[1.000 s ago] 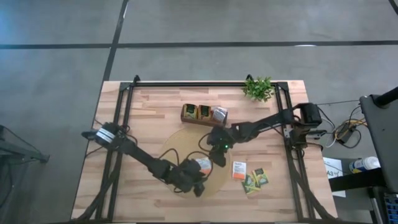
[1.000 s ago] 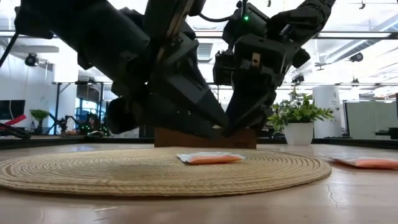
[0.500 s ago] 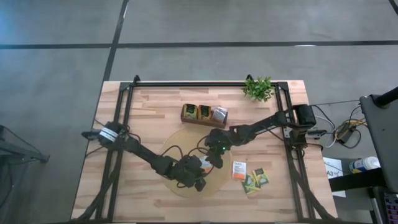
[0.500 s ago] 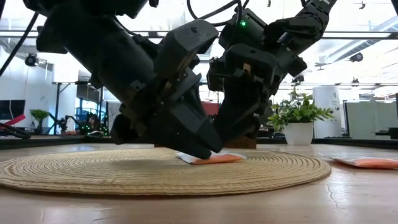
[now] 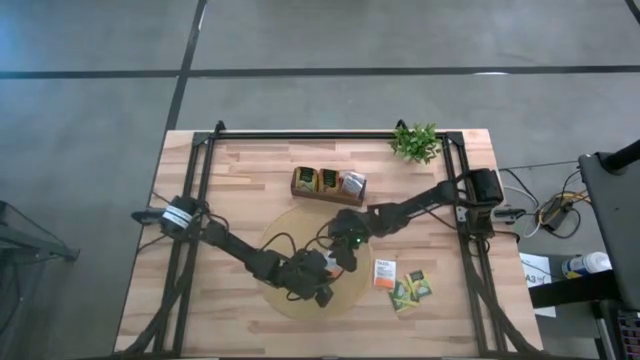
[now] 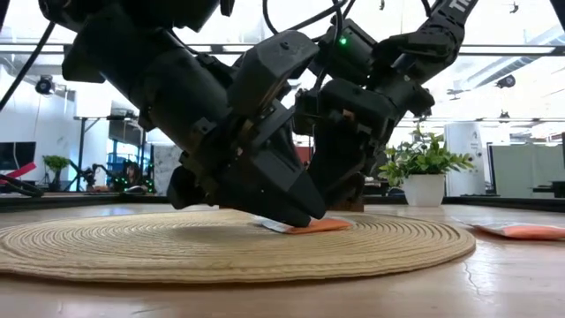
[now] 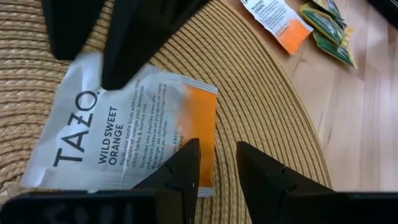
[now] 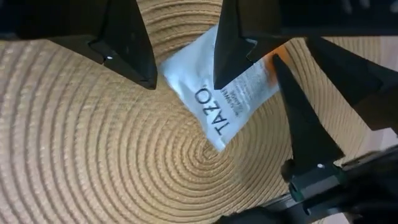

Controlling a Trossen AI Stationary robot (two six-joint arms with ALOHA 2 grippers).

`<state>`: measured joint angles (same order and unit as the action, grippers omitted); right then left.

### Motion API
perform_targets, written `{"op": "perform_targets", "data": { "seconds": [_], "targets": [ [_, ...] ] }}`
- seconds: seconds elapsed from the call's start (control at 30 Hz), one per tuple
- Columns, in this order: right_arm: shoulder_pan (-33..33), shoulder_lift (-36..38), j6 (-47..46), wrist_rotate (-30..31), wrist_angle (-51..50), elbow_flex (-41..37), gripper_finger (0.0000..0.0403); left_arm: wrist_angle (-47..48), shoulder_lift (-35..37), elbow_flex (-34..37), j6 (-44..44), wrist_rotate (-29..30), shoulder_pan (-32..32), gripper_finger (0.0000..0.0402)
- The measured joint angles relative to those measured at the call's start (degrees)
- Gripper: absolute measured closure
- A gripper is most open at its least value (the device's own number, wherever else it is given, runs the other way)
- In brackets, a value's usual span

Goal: Pick & Place Tea
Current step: Put the orange tea bag into the right section of the wooden organizer

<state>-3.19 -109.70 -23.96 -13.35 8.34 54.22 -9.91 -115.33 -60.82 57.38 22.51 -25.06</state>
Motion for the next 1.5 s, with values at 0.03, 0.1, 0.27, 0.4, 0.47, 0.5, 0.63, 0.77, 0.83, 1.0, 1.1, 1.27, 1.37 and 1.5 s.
{"op": "perform_targets", "data": {
  "seconds": [0.03,0.1,0.27,0.4,0.47,0.5,0.63,0.77,0.83,1.0,1.1,1.27,1.37,1.5],
  "targets": [
    [0.04,0.04,1.05,-0.41,-0.31,0.06,0.0248,0.01,-0.01,0.02,-0.34,-0.02,0.0,0.0292],
    [-0.03,-0.76,1.87,-2.2,-0.33,0.1,0.025,0.04,-0.04,0.04,-1.23,0.22,0.02,0.0292],
    [-0.73,-2.19,0.77,-7.64,0.21,0.55,0.0257,-0.04,-0.09,0.17,-2.47,-0.05,0.22,0.0292],
    [-1.21,-2.11,0.85,-8.75,-1.12,1.99,0.0266,-0.36,-0.13,0.68,-2.48,-0.2,0.22,0.0292],
    [-1.23,-1.96,0.91,-9.15,-1.91,2.85,0.0271,-0.4,-0.13,0.93,-2.48,-0.1,0.22,0.0292],
    [-1.25,-1.89,1.26,-9.59,-2.18,3.38,0.0273,-0.23,-0.13,0.99,-2.48,0.3,0.22,0.0292],
    [-1.33,-1.43,3.11,-9.81,-5.35,5.92,0.0283,-0.04,-0.13,1.05,-2.46,0.75,0.33,0.0292],
    [-1.21,-1.43,6.57,-9.63,-9.23,7.81,0.0291,-0.02,-0.13,1.09,-2.48,1.04,0.37,0.0292],
    [-1.21,-1.43,7.73,-9.42,-10.2,8.25,0.0298,-0.04,-0.13,1.09,-2.51,1.08,0.37,0.0292],
    [-1.17,-1.43,7.68,-8.59,-11.06,8.28,0.0315,-0.03,-0.13,1.1,-2.51,1.04,0.37,0.0292],
    [-1.16,-1.43,7.64,-7.71,-11.25,8.19,0.0327,-0.04,-0.13,1.11,-2.51,1.08,0.34,0.0292],
    [-1.08,-1.43,7.47,-7.67,-11.17,8.47,0.0341,-0.03,-0.13,1.11,-2.53,1.08,0.32,0.0292],
    [-0.96,-1.43,7.49,-7.67,-11.14,8.91,0.0343,-0.04,-0.13,1.11,-2.53,1.09,0.31,0.0292],
    [-0.54,-1.41,7.67,-7.52,-11.02,9.19,0.0338,-0.04,-0.13,1.11,-2.47,1.13,0.31,0.0292]
  ]
}}
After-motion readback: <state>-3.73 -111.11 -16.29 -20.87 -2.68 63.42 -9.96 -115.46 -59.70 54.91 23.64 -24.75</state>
